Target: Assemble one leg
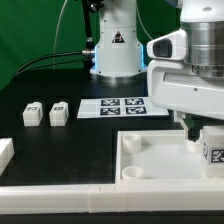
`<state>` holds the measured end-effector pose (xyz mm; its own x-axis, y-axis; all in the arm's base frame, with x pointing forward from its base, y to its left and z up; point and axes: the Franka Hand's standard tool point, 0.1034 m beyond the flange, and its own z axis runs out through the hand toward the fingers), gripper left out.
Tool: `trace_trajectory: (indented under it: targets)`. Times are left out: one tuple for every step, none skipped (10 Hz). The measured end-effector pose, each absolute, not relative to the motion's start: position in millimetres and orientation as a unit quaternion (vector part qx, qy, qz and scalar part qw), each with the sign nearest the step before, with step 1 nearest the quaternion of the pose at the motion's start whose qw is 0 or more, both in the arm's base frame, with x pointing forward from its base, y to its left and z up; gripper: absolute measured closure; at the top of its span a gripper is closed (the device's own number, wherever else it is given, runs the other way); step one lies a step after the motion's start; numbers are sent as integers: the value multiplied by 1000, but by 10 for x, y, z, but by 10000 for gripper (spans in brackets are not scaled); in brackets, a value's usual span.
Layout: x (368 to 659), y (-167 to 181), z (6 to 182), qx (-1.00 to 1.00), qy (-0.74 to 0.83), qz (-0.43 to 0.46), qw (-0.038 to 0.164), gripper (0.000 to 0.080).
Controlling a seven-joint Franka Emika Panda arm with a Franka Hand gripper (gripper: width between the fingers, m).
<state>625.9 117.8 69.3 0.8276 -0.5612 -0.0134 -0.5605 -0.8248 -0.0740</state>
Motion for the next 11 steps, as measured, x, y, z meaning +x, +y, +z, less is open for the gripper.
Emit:
trace_trajectory:
  targets:
    - [6257,1162,688,-966,257,-6,37,151]
    - [6258,1151,684,-980,198,-10,33,151]
    - [6260,1150,685,-988,152,-12,33,151]
    - [6260,1149,685,-992,120,-13,32,151]
    - [6261,1143,685,-993,110,-14,32,151]
    - [6261,1144,685,-993,111,-14,32,151]
    - [6261,1143,685,-993,111,-14,32,151]
    - [6261,1143,685,-993,111,-14,32,151]
    - [6261,1143,685,-993,111,-14,32,295]
    - [6261,1143,685,-993,111,-14,32,295]
    - [6261,1143,685,-993,111,-14,32,434]
